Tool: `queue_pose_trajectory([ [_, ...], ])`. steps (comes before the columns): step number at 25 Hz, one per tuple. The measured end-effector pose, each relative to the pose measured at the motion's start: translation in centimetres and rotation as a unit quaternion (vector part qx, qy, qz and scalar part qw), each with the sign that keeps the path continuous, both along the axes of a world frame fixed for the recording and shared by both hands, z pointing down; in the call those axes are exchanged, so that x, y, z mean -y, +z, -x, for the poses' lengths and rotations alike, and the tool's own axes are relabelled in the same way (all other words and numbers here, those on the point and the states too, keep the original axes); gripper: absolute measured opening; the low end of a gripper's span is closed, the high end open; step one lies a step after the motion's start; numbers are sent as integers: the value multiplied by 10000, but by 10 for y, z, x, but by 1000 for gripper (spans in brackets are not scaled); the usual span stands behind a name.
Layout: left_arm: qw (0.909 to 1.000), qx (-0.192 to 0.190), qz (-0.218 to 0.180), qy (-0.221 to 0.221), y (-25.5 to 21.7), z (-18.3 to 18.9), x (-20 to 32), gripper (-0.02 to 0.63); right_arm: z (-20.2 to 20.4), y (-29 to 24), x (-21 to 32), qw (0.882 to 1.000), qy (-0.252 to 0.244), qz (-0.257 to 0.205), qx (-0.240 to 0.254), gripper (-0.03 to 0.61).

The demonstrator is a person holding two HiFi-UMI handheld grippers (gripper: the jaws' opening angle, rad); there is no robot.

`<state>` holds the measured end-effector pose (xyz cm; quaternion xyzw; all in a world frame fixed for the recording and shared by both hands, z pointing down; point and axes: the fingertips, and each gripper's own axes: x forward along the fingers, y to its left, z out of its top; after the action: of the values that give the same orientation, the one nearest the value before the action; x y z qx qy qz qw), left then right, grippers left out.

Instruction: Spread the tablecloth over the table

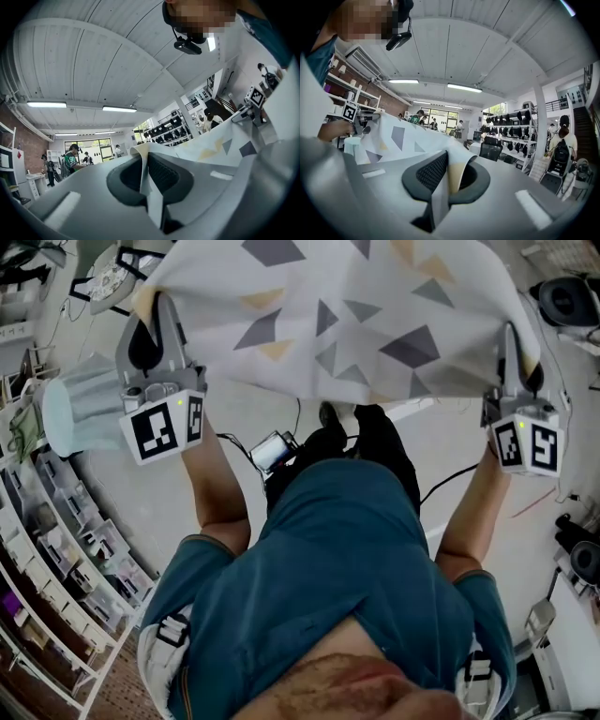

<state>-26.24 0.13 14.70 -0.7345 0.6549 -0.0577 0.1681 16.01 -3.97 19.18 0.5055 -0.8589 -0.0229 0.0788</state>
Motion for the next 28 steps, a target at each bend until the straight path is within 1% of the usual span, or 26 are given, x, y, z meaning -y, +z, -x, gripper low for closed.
queue_pose_trajectory([
  [4, 9993, -61, 364, -10, 39, 2, 10, 6, 0, 38, 10, 9996, 1, 266, -30, 26],
  [10, 9969, -162, 764, -53, 80, 8, 29, 6, 4, 80, 31, 9986, -64, 522, -81, 26],
  [18, 9925, -326, 1170, -153, 141, -2, 84, 6, -15, 139, 82, 9961, -113, 867, -90, 26],
  [28, 9838, -237, 1727, -418, 207, 7, 147, 6, -22, 211, 140, 9889, -247, 1458, -139, 28],
])
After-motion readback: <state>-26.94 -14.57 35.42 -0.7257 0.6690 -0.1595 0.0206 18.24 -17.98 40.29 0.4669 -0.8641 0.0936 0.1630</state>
